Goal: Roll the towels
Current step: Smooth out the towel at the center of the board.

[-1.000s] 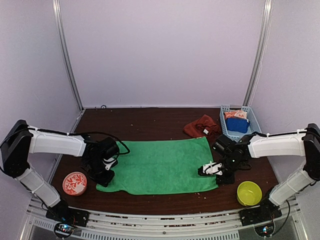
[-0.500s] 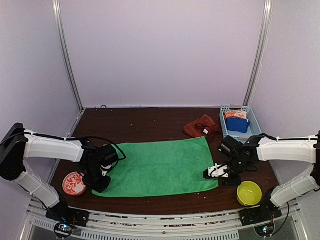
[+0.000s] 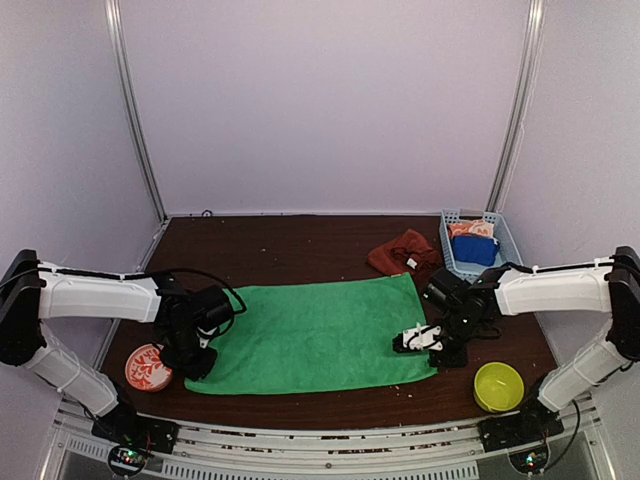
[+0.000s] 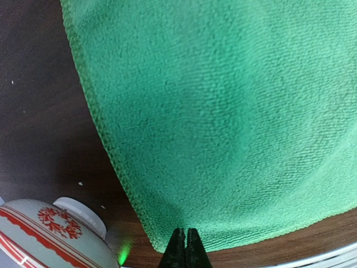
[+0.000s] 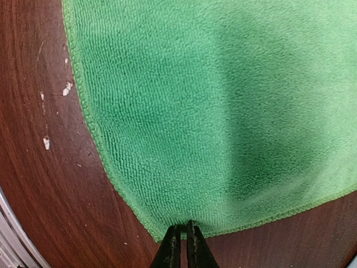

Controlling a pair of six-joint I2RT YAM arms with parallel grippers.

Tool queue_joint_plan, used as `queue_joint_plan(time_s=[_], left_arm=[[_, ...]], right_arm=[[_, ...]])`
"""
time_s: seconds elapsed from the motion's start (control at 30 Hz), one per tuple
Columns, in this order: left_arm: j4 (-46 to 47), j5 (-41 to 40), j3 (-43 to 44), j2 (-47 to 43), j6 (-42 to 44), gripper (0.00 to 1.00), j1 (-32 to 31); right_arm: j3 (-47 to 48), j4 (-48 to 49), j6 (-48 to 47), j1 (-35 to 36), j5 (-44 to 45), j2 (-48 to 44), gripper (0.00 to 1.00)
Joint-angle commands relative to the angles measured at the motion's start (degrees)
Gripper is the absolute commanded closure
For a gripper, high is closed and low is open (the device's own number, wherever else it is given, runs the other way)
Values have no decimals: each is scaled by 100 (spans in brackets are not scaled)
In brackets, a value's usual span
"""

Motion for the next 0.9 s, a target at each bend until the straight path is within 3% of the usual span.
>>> queue_joint_plan(time_s=[0.0,0.37,0.6,0.77,0.87], left_arm=[[-66,-10,-94,-49,-103,100,-32],[-21,120,-180,-44,-129,100,-64],[-31,236,-310,-259,-141,100,-107],[-28,323,-329,-342,-104,100,-104],[-228,123,74,-313,37,100,-107]], right_arm=[[43,-14,-196,59,83,152,95],[-464,-997,-738,256,862,-165,95],[-324,-1654,-462,1191,774,-398,94],[-69,-1912,-296,1215,519,-419,92],[4,-1773,-297,1060,946,-654,90]])
